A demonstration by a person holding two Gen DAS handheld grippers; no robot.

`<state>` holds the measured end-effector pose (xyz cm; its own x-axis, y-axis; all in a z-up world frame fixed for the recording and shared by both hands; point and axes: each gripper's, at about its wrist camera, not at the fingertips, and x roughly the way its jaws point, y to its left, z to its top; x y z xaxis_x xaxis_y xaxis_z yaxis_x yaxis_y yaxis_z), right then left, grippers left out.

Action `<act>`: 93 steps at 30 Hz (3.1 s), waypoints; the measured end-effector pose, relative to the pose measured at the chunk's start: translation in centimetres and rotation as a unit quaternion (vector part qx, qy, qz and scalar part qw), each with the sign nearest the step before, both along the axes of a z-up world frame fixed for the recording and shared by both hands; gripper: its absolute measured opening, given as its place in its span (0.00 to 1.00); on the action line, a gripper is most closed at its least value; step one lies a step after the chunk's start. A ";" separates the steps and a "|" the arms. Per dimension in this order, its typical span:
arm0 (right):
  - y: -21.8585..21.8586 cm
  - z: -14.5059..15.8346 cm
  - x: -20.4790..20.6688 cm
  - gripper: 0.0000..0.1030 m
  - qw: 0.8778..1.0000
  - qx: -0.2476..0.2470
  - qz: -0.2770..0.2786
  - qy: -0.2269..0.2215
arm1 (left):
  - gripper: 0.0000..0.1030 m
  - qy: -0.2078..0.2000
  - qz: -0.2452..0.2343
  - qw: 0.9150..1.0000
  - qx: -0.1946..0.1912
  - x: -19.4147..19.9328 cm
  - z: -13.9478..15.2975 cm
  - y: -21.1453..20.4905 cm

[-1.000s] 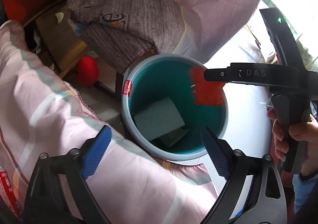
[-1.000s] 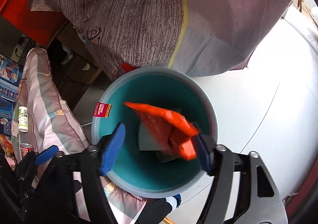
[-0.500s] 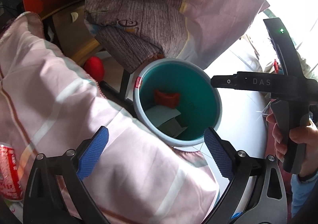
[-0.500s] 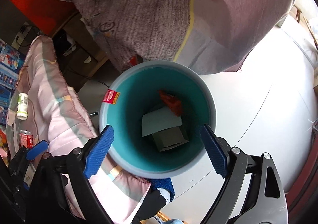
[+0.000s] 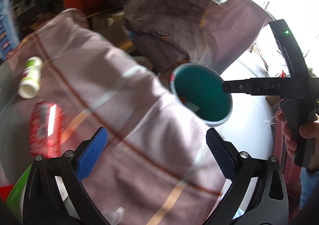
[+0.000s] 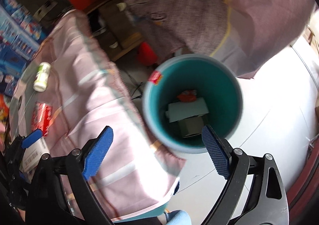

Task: Collect trash
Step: 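Move both tools back to the table and grasp the green-and-white box with the left tool, then lift the box with the left tool while the right tool grasps the red cola can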

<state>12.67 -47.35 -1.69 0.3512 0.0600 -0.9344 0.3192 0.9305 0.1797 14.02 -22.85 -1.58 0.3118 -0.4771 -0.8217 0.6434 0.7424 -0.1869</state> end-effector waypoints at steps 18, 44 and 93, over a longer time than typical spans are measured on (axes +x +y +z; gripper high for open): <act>15.5 -0.5 1.0 0.85 0.988 -0.015 0.144 0.050 | 0.96 -0.061 0.007 0.990 0.127 -2.4 -0.1 17.8; 21.0 -2.3 4.1 0.85 0.984 0.004 0.157 0.088 | 0.96 -0.037 -0.102 0.981 0.163 0.3 -2.2 19.2; 28.5 -6.7 18.0 0.45 0.976 0.129 0.160 0.073 | 0.71 -0.014 0.169 0.985 -0.023 6.1 0.4 28.9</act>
<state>30.66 -18.81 -8.40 0.1393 0.3842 -0.9127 0.0590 0.9168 0.3950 20.15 6.01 -1.20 0.4813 -0.3786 -0.7906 0.3661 0.9063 -0.2111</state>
